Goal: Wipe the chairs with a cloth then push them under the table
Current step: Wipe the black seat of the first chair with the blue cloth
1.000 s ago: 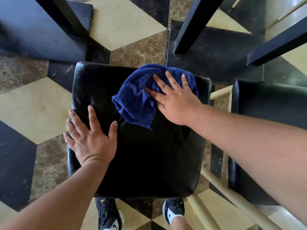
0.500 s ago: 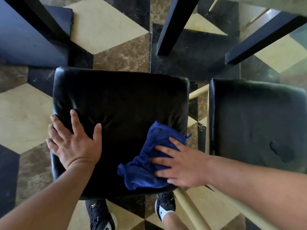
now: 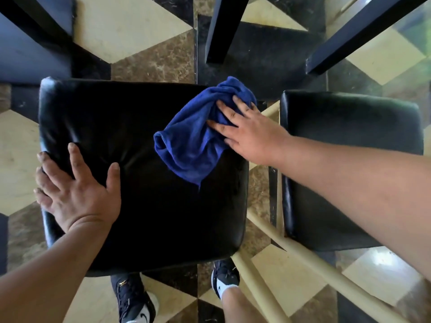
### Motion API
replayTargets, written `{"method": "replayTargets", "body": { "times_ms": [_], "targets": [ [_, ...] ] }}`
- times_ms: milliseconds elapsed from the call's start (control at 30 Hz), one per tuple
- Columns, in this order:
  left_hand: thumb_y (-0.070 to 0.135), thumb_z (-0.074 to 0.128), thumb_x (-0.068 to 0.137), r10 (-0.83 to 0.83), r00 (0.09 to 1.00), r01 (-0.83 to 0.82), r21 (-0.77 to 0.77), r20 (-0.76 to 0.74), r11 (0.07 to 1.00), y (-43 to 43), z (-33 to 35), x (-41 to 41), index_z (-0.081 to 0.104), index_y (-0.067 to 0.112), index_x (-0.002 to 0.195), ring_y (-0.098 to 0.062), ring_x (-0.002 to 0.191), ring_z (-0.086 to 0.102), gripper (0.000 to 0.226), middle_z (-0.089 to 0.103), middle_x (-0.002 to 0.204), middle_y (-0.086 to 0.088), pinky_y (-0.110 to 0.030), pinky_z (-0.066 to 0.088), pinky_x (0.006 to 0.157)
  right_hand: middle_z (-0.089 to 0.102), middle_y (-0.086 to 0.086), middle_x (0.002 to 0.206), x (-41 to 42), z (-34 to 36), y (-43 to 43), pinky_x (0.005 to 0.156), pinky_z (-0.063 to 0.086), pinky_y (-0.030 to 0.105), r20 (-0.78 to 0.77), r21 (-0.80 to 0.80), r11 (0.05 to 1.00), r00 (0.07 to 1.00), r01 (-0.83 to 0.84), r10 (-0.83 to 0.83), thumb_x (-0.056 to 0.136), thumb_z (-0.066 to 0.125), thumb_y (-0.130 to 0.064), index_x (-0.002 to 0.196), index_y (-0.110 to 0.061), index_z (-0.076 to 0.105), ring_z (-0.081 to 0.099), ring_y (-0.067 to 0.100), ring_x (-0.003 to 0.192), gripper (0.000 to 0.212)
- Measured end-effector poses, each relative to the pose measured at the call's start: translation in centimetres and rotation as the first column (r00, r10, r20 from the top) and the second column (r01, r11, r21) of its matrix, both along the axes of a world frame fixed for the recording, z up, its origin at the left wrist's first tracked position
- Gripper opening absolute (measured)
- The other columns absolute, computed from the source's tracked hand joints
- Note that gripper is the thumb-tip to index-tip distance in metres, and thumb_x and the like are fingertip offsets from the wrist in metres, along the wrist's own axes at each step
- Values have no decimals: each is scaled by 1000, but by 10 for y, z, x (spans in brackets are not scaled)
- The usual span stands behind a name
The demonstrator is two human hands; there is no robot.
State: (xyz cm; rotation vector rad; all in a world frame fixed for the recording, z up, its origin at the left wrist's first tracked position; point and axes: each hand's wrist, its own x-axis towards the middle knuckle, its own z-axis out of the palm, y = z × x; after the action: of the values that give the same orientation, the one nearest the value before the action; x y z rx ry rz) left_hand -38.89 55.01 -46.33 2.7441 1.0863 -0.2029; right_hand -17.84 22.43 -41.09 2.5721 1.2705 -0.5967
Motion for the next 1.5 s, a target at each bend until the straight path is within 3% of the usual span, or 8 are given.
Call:
{"method": "replayTargets", "body": {
  "times_ms": [200,333,533,800,967,1267,1400,1500],
  "targets": [
    [84,24,91,8,1000,-8,-6,-24,1000,2,1,0,2,37,161,-43,153,8,87,-1,170,-19,-67,11,122,27,9,169,-79,18,-31,119,15,74,-166,28,944,930,-329,329,99,52,-37,146,-37,51,4,52,155,47],
    [83,23,92,13,999,-13,5,-42,1000,4,2,0,3,34,162,-43,153,11,88,1,170,-19,-67,14,121,21,-2,171,-138,16,-33,121,2,71,-364,107,846,772,-522,522,93,64,-30,148,-44,46,-8,41,156,59],
    [82,22,91,21,996,-21,4,-84,1000,3,5,2,3,33,163,-43,153,9,89,1,171,-20,-67,12,121,19,-6,171,-163,-4,27,117,-18,65,-328,273,684,603,-676,727,94,63,-31,155,-49,32,-6,36,158,71],
    [81,21,91,-8,994,5,-20,-112,1000,2,7,5,1,32,163,-46,153,8,90,-2,171,-22,-68,13,121,4,-5,174,-227,-12,143,119,-10,70,-344,237,762,682,-602,645,106,43,-33,161,-42,23,-12,35,157,60],
    [83,16,91,-12,991,7,-41,-133,999,1,7,6,-5,34,162,-44,154,3,89,-9,171,-20,-67,10,122,-3,-4,174,-245,-7,170,109,-26,65,-312,178,815,753,-552,579,109,35,-33,163,-40,13,-14,32,157,60],
    [86,16,89,-5,992,-6,-82,-127,997,5,7,6,-6,35,161,-41,155,1,91,-12,170,-16,-67,9,122,-4,0,174,-158,9,58,124,-5,61,-333,88,834,773,-544,540,107,39,-33,163,-44,12,-8,37,158,62],
    [85,15,90,-1,988,-10,-73,-152,997,6,10,6,-8,34,162,-40,154,1,90,-13,170,-16,-67,9,122,-1,3,174,-89,20,8,124,-5,57,-299,-63,915,882,-399,364,104,38,-35,162,-46,11,-2,37,158,65],
    [84,14,90,4,979,-24,-95,-204,995,7,16,7,-12,35,161,-39,155,-5,90,-21,168,-14,-66,6,122,21,12,170,-55,27,6,121,23,65,-150,-117,970,970,-211,193,103,26,-41,160,-37,32,15,44,156,58]
  ]
}}
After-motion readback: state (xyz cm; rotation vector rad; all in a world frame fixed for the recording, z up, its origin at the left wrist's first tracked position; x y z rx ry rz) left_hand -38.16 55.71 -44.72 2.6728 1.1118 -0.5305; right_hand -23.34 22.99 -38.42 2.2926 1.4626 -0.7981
